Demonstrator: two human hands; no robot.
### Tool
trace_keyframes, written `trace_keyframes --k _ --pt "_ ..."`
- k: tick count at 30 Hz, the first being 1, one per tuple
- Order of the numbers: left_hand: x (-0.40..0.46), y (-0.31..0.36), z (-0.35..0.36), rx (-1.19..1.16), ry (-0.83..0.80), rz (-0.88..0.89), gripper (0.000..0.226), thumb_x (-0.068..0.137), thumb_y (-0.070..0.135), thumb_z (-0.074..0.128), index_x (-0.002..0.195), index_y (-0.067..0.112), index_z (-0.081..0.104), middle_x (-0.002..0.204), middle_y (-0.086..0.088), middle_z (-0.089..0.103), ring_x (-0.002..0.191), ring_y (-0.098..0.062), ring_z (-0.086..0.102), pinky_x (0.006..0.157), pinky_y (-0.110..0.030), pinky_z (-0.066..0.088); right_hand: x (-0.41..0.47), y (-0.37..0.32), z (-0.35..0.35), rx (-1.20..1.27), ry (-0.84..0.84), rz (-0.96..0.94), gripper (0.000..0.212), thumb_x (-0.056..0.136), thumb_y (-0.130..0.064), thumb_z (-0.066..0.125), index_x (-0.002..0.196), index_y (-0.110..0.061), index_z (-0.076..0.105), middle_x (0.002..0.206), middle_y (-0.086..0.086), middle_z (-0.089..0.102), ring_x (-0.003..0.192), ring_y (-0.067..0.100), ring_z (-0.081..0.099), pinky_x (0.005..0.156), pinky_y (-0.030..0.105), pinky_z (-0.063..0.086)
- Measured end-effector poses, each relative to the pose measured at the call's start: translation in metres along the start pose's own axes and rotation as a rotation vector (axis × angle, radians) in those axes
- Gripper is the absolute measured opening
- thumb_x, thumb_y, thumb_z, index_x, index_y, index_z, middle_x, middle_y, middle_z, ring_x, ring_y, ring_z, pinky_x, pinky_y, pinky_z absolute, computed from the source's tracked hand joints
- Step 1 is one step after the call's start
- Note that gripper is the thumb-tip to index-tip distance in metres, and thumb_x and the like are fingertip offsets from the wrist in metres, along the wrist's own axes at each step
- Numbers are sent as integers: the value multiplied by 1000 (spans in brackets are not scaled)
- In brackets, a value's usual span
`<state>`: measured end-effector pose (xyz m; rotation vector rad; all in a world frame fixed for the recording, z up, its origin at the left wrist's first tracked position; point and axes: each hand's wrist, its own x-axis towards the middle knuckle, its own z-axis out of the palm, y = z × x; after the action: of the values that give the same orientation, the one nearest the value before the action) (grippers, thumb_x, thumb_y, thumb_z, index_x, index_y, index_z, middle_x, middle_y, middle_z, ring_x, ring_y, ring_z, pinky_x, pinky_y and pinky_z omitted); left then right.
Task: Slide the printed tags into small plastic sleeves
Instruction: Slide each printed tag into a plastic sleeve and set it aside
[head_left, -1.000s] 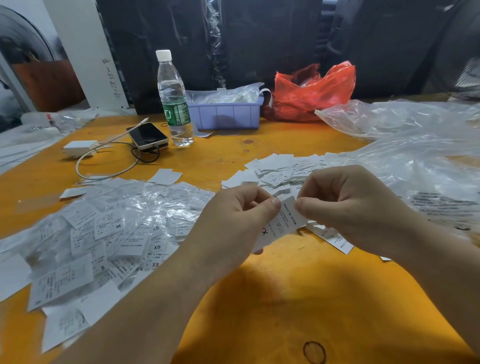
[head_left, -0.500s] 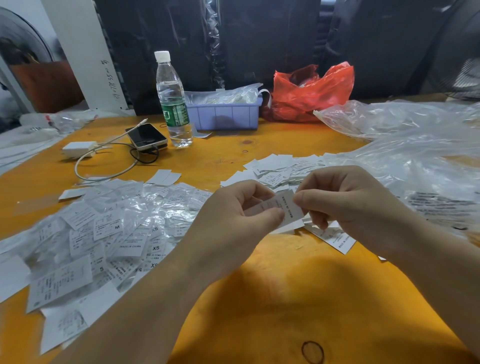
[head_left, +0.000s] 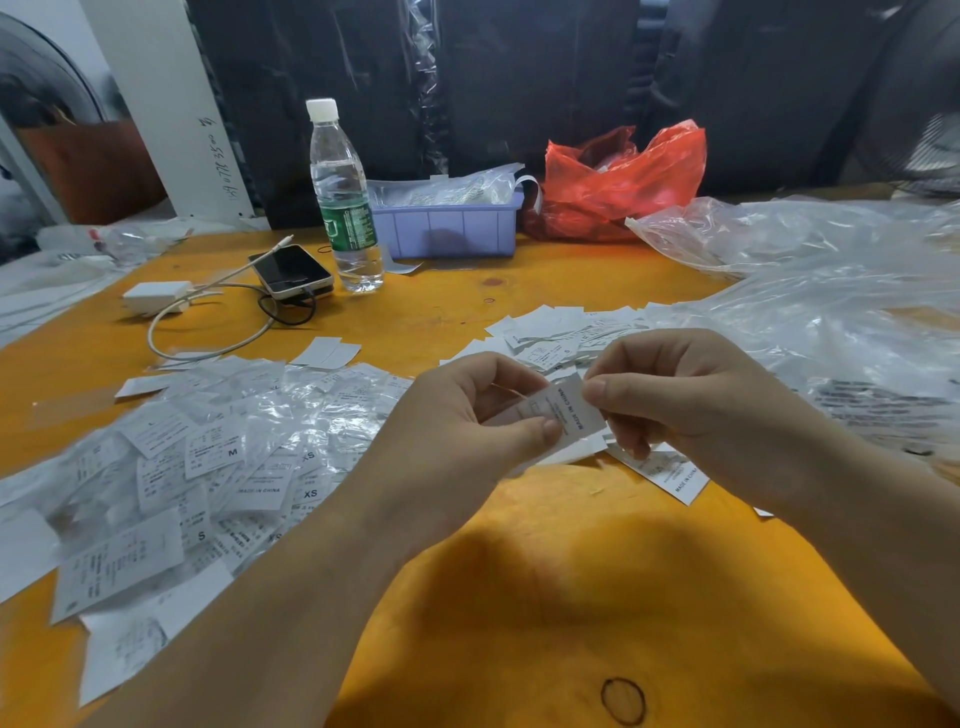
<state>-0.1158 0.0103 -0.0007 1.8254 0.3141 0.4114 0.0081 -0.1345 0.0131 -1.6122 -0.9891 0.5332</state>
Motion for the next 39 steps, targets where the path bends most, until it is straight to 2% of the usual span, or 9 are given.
trace_keyframes --k 4,9,15,18,20,23,29,33,39 --pt "0 0 0 -7 -1 30 21 79 6 77 92 19 68 81 5 75 69 -3 69 61 -16 55 0 0 1 7 -36 24 12 90 -4 59 82 1 65 57 2 57 51 10 52 49 20 43" --pt "0 -2 1 -5 9 28 19 79 13 78 92 23 68 86 3 76 80 -12 71 70 -23 55 1 2 5 -28 -24 20 10 89 -4 60 82 0 66 60 2 58 55 10 53 52 23 45" --pt "-1 -1 1 -23 10 2 12 82 17 75 91 22 69 82 9 75 74 -1 69 63 -15 53 0 3 3 -15 -40 13 9 87 -3 63 81 1 67 59 0 60 57 10 55 54 24 46" --pt "0 -1 1 -5 6 -14 12 82 22 75 91 24 68 83 8 75 75 -3 70 67 -23 55 1 2 2 -8 -58 12 12 85 -10 65 82 1 68 67 9 62 59 12 56 55 25 47" --pt "0 0 1 7 9 -19 11 82 24 75 90 25 68 83 8 75 75 -5 70 67 -27 55 0 2 2 14 -85 15 26 78 -24 66 83 2 68 74 15 62 61 14 56 56 25 48" --pt "0 0 1 6 13 -28 12 81 26 75 91 25 68 85 6 76 79 -13 70 71 -33 55 0 1 3 20 -104 5 38 71 -34 64 83 2 69 74 15 62 62 15 58 56 24 50" --pt "0 0 0 -13 64 -23 6 86 28 69 85 23 70 77 8 73 62 2 62 57 -16 48 2 5 -1 -45 -66 4 12 86 -12 65 82 -1 70 63 2 62 59 12 58 56 25 48" --pt "3 -1 -3 6 90 -47 19 93 27 60 80 17 69 67 9 68 58 2 59 56 -15 48 3 5 -1 -57 -51 22 15 90 -10 61 81 -5 72 70 6 66 59 13 57 56 25 50" --pt "4 -3 -4 38 80 -48 20 94 27 58 82 15 68 74 3 70 61 -1 62 55 -15 50 4 6 -2 -95 -49 10 19 93 -8 57 83 -2 72 69 8 65 59 12 57 55 24 49"
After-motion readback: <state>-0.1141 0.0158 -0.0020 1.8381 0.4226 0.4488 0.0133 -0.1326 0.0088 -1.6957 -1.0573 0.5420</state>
